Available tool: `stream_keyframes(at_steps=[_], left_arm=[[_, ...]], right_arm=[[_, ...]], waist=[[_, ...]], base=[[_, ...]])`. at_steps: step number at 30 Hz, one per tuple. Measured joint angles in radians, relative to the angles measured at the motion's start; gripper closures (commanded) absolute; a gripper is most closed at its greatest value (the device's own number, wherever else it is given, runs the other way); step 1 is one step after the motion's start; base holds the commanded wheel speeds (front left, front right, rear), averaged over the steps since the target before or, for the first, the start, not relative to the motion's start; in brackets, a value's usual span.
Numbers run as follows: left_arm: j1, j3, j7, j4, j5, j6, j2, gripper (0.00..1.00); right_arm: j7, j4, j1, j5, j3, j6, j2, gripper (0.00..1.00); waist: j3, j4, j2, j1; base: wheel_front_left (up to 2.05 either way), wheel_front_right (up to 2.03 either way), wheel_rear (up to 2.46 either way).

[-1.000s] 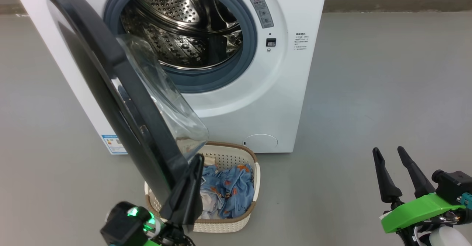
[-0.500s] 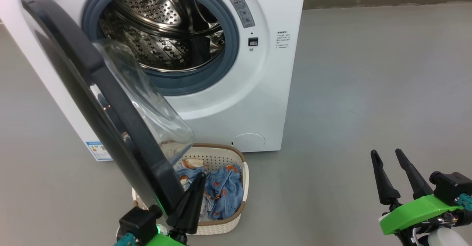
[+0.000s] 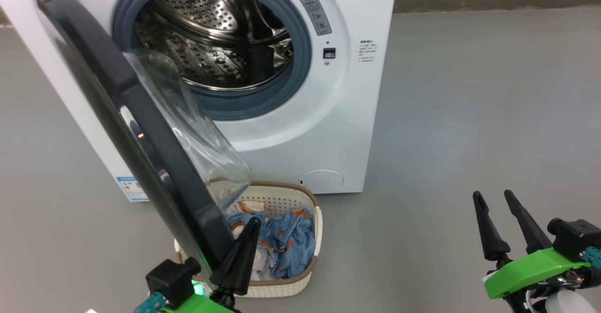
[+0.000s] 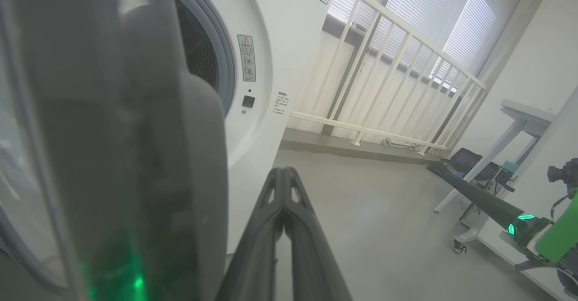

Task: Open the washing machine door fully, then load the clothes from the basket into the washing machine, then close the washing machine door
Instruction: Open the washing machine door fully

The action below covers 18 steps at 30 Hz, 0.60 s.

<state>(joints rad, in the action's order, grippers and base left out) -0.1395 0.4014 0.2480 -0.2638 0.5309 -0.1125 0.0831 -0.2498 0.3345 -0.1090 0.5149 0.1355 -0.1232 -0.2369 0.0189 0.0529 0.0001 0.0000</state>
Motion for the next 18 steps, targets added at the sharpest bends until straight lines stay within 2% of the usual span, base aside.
stream_keyframes(at_steps=[18], left_arm=[[0.039,-0.013,0.003,0.029,-0.007,-0.001,0.019,1.00]], right_arm=[[0.000,0.017,0.000,0.013,0.015,0.000,0.002,0.00]], waist=[[0.007,0.144,0.0000,0.0000]], base=[[0.00,0.00,0.00]])
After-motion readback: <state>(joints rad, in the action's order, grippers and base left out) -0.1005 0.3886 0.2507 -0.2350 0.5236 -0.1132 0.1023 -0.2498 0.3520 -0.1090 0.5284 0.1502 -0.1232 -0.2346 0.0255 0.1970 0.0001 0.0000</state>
